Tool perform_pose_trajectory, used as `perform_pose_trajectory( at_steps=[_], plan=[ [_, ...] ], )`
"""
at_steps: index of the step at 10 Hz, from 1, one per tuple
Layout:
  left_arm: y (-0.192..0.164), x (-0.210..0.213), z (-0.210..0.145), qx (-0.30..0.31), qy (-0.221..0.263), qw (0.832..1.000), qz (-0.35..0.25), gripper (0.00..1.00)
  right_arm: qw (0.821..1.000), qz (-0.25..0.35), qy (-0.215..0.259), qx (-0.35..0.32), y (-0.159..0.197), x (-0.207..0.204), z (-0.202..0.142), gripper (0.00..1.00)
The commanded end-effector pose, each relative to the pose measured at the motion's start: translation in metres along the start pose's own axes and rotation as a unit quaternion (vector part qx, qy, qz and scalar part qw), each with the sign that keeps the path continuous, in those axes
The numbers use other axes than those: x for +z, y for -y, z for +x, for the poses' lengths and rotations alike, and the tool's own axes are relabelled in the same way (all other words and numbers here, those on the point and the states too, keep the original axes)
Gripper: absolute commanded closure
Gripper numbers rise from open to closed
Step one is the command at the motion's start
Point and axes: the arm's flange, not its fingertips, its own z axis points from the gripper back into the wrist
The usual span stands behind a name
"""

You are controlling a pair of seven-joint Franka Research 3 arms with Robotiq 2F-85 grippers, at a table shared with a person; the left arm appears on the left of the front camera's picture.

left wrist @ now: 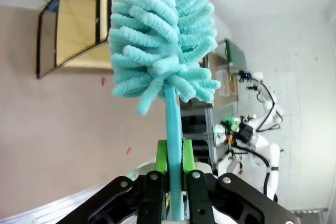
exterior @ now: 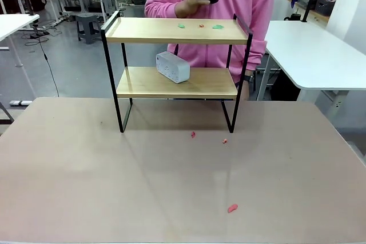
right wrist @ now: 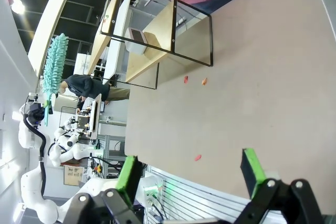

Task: Clean the shelf.
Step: Clean the remaining tier of the Shelf with the Duster once objects are removed.

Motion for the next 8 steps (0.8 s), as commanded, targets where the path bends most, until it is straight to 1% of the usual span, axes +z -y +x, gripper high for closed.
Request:
perform_pose_trajectory(
  at_steps=[1, 3, 5, 7, 8],
  plan=[
    [0.03, -0.042, 0.004, -0.006, 0.009, 1.0, 0.025, 0.88, 1.0, 0.009, 0.007, 0.012, -0.002, 0.0, 0.002, 0.0],
    [0.044, -0.084, 0.009, -0.016, -0.02, 0.997, 0.066, 0.88, 1.0, 0.009, 0.007, 0.012, -0.002, 0.0, 0.002, 0.0],
    [0.05, -0.127, 0.012, -0.018, -0.019, 0.994, 0.11, 0.88, 1.0, 0.009, 0.007, 0.012, -0.002, 0.0, 0.002, 0.0],
    [0.049, -0.158, 0.009, -0.026, -0.042, 0.989, 0.143, 0.88, 1.0, 0.009, 0.007, 0.012, -0.002, 0.0, 0.002, 0.0],
    [0.048, -0.169, 0.009, -0.03, -0.044, 0.987, 0.154, 0.88, 1.0, 0.009, 0.007, 0.012, -0.002, 0.0, 0.002, 0.0]
  ],
)
